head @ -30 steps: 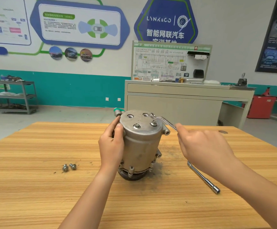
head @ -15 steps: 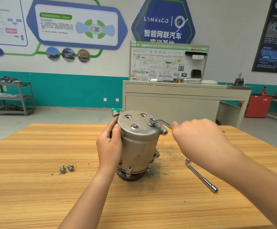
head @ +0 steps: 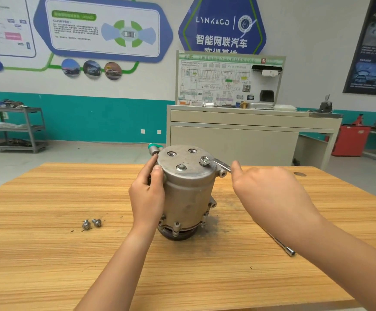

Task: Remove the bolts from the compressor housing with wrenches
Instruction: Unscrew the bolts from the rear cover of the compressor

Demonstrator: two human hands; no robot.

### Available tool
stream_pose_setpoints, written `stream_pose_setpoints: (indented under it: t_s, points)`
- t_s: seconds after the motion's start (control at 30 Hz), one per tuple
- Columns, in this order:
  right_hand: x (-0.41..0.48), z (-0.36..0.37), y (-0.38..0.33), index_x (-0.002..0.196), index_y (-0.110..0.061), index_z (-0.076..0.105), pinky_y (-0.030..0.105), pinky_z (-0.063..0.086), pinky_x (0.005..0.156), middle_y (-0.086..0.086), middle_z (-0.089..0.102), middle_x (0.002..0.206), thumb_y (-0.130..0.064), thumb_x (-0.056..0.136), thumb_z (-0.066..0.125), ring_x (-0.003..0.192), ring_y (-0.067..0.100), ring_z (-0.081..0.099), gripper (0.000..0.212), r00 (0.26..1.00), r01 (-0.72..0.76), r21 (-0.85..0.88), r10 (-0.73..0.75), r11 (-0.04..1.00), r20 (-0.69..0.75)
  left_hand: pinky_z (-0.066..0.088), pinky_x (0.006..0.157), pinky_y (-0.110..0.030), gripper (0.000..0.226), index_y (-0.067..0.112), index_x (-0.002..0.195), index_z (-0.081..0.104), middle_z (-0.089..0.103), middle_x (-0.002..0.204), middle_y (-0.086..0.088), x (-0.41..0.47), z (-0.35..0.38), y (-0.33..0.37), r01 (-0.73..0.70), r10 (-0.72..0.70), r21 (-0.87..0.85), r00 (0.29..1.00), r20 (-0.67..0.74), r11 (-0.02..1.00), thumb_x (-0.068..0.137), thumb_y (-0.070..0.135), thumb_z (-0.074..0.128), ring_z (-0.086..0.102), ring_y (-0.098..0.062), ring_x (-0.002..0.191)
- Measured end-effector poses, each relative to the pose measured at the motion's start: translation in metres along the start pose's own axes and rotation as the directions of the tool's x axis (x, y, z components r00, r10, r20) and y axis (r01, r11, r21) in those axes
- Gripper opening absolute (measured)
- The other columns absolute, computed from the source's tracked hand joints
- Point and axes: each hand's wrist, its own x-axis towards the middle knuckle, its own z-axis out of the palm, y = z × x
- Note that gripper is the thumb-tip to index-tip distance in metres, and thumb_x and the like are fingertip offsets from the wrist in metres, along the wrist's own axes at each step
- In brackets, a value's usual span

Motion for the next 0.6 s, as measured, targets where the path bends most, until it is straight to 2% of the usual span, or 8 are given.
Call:
stream_pose_setpoints:
  t_s: [0.07, 0.1, 0.17, 0.2, 0.3, 0.43, 0.53, 0.6]
  points:
    - [-0.002, 0.017, 0.009, 0.126, -0.009, 0.053, 0.021, 0.005, 0.038, -0.002, 0.048, 0.055, 0.0, 0.073, 0.055, 0.042, 0.019, 0.047, 0.054, 0.989, -0.113, -0.011, 0.112, 0.994, -0.096, 0.041, 0.082, -0.002, 0.032, 0.017, 0.125, 0.061, 0.061, 0.113, 0.016, 0.001, -0.001, 0.0, -0.009, 0.009, 0.01, 1.0, -0.008, 1.0, 0.097, 0.016, 0.045, 0.05, 0.023, 0.098]
    - [0.001, 0.03, 0.015, 0.113, -0.01, 0.065, 0.016, 0.011, 0.039, 0.0, 0.052, 0.05, 0.0, 0.066, 0.067, 0.036, 0.021, 0.047, 0.049, 0.964, -0.132, 0.105, 0.152, 0.986, -0.219, 0.04, 0.083, -0.002, 0.032, 0.017, 0.125, 0.061, 0.061, 0.112, 0.016, 0.001, -0.001, 0.0, -0.013, 0.013, 0.01, 1.0, -0.011, 1.0, 0.097, 0.016, 0.044, 0.051, 0.022, 0.098]
    - [0.013, 0.063, 0.023, 0.1, -0.009, 0.072, 0.024, 0.043, 0.051, 0.005, 0.059, 0.052, -0.001, 0.064, 0.079, 0.041, 0.023, 0.054, 0.037, 0.861, -0.095, 0.296, 0.228, 0.95, -0.455, 0.04, 0.083, -0.001, 0.032, 0.017, 0.124, 0.061, 0.061, 0.111, 0.018, 0.003, -0.001, -0.001, -0.02, 0.02, 0.01, 1.0, -0.01, 1.0, 0.097, 0.016, 0.043, 0.051, 0.021, 0.099]
    - [0.023, 0.078, 0.024, 0.102, -0.007, 0.071, 0.035, 0.05, 0.069, 0.008, 0.066, 0.063, -0.002, 0.07, 0.076, 0.054, 0.024, 0.063, 0.033, 0.821, -0.086, 0.367, 0.274, 0.926, -0.501, 0.04, 0.083, -0.001, 0.032, 0.017, 0.124, 0.061, 0.061, 0.111, 0.018, 0.003, -0.001, -0.002, -0.022, 0.023, 0.011, 1.0, -0.007, 1.0, 0.098, 0.015, 0.043, 0.051, 0.022, 0.099]
    - [0.068, 0.1, 0.021, 0.123, -0.005, 0.057, 0.055, 0.025, 0.103, 0.011, 0.063, 0.118, -0.006, 0.088, 0.058, 0.116, 0.03, 0.054, 0.035, 0.833, -0.116, 0.543, 0.379, 0.832, -0.404, 0.04, 0.083, -0.002, 0.032, 0.018, 0.125, 0.06, 0.06, 0.11, 0.02, 0.003, 0.001, -0.002, -0.03, 0.03, 0.014, 0.999, 0.014, 0.999, 0.097, 0.016, 0.044, 0.051, 0.022, 0.101]
    - [0.134, 0.104, 0.027, 0.141, -0.015, 0.036, 0.041, 0.012, 0.11, 0.0, 0.037, 0.145, -0.022, 0.099, 0.035, 0.14, 0.019, 0.018, 0.042, 0.942, 0.005, 0.481, 0.158, 0.877, -0.297, 0.042, 0.085, -0.004, 0.033, 0.018, 0.127, 0.059, 0.059, 0.111, 0.021, 0.004, 0.004, 0.001, -0.026, 0.023, 0.049, 0.999, 0.048, 0.998, 0.097, 0.019, 0.045, 0.049, 0.024, 0.101]
    - [0.161, 0.093, 0.028, 0.14, -0.012, 0.037, 0.042, 0.016, 0.11, 0.003, 0.041, 0.143, -0.017, 0.1, 0.035, 0.137, 0.021, 0.027, 0.04, 0.938, 0.177, 0.353, -0.049, 0.919, -0.344, 0.04, 0.08, 0.001, 0.033, 0.018, 0.127, 0.059, 0.056, 0.106, 0.027, 0.005, 0.005, 0.004, -0.022, 0.018, 0.066, 0.997, 0.069, 0.998, 0.097, 0.018, 0.045, 0.048, 0.026, 0.097]
    - [0.158, 0.091, 0.028, 0.131, -0.001, 0.048, 0.045, 0.03, 0.105, 0.015, 0.052, 0.131, -0.007, 0.096, 0.043, 0.124, 0.032, 0.046, 0.036, 0.887, 0.213, 0.359, -0.026, 0.909, -0.462, 0.04, 0.081, 0.0, 0.033, 0.018, 0.127, 0.058, 0.057, 0.108, 0.026, 0.004, 0.005, 0.005, -0.024, 0.019, 0.067, 0.998, 0.067, 0.997, 0.097, 0.018, 0.045, 0.048, 0.026, 0.097]
